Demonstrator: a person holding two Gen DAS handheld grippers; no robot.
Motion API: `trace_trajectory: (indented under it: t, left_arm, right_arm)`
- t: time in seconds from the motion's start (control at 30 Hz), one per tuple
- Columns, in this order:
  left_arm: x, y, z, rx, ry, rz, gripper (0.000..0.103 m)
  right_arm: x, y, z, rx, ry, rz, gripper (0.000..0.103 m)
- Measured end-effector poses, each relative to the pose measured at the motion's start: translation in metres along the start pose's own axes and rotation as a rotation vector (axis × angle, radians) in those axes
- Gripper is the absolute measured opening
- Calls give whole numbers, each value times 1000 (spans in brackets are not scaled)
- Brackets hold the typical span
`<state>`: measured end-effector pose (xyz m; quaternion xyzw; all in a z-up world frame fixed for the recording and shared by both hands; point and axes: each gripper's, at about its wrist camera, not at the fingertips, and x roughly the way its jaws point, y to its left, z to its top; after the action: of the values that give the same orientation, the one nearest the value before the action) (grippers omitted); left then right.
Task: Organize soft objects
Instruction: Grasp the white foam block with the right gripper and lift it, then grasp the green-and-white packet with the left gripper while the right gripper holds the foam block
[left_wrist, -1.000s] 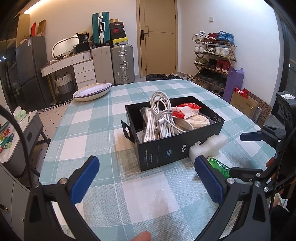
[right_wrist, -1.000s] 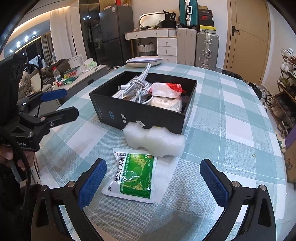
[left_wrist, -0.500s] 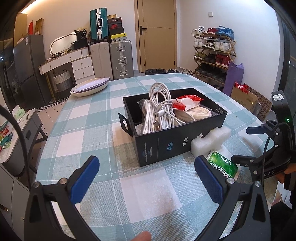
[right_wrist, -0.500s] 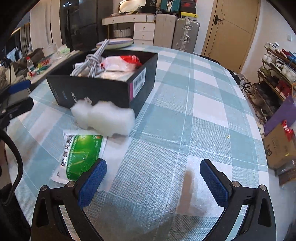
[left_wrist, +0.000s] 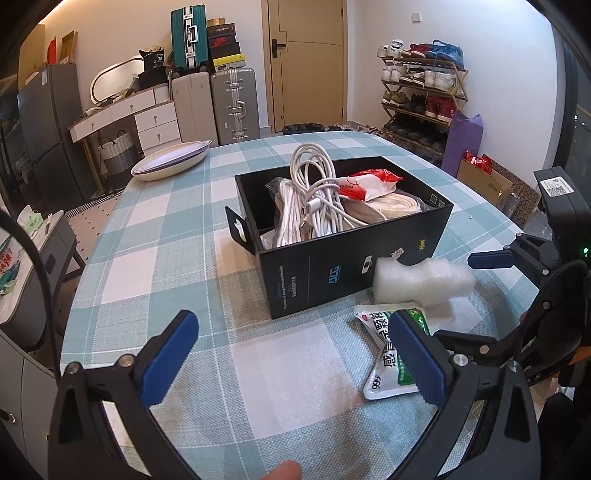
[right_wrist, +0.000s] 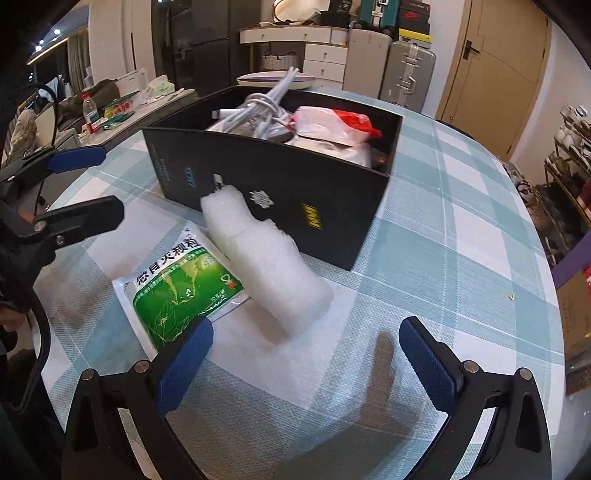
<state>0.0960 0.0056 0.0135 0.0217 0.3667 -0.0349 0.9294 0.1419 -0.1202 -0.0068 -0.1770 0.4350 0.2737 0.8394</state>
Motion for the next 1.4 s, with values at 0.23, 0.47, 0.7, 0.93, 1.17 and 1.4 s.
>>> trace_trajectory:
  t: [0.23,0.47,0.7,0.93,1.17,1.4]
  left_arm:
    - [1,4,0,-10,1,-1,103]
    - [4,5,-2,-8,11,-1,103]
    - [6,4,-3,-8,18,-9,103]
    - [6,-1,-4,3,29,-26,103]
    - [6,-8,-5,4,45,-65,103]
    - [10,-30,-7,48,79,-108,103]
  right_arm:
    - [-12,-19,6,111,-59,48,102]
    - [-7,-9,18,112,-69,114,83]
    - [-11,9,19,48,-112,151,48]
    - [-21,19,16,-10,-140,154,28]
    - [-51,8,10,-6,-220,150,23]
    - [-76,-6,8,7,-292,154,23]
